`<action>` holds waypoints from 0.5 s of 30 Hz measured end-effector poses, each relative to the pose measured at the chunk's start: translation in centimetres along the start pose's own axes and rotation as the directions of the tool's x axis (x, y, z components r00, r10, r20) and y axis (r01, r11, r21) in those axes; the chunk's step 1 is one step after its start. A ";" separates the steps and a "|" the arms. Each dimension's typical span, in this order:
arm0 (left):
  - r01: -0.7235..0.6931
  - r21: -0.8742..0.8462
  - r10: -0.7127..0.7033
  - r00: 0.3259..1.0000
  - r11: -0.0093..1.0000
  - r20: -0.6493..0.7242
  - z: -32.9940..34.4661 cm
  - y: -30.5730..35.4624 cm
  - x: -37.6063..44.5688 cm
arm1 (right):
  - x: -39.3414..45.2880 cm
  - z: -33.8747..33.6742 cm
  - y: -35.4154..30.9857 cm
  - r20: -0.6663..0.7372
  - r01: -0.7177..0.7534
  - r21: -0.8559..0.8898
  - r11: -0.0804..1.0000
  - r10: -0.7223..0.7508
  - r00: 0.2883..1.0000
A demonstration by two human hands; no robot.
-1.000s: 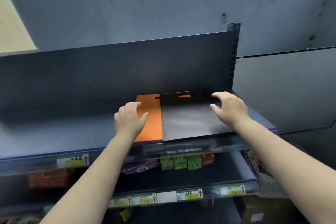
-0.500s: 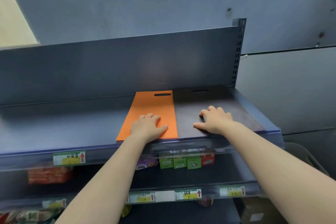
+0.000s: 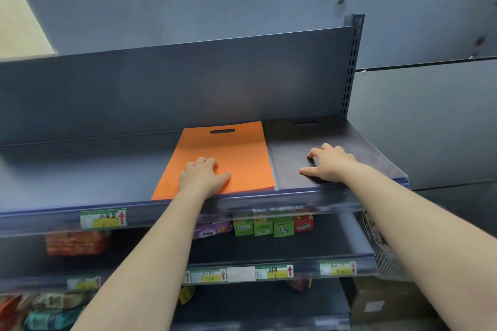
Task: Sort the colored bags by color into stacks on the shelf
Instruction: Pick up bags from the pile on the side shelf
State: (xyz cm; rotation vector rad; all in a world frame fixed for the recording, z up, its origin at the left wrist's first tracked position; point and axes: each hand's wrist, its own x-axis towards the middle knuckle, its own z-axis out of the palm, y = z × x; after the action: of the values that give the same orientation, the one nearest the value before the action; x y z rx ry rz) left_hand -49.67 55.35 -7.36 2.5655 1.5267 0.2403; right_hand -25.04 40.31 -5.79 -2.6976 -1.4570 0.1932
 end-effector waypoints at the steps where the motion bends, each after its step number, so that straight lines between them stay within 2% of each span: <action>1: 0.003 -0.006 -0.003 1.000 1.000 -0.002 0.0 0.0 0.0 | 0.0 0.0 0.1 0.003 0.000 -0.002 1.000 0.000 1.000; 15: 0.004 0.057 -0.002 0.999 0.998 -0.039 0.0 0.3 -0.3 | -0.9 0.4 -0.2 -0.068 -0.015 -0.001 1.000 0.015 0.998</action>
State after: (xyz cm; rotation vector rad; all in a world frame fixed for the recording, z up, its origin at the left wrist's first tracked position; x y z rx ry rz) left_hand -49.51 54.95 -7.34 2.6165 1.5731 0.2514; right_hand -25.76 39.62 -6.11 -2.6886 -1.4196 0.1001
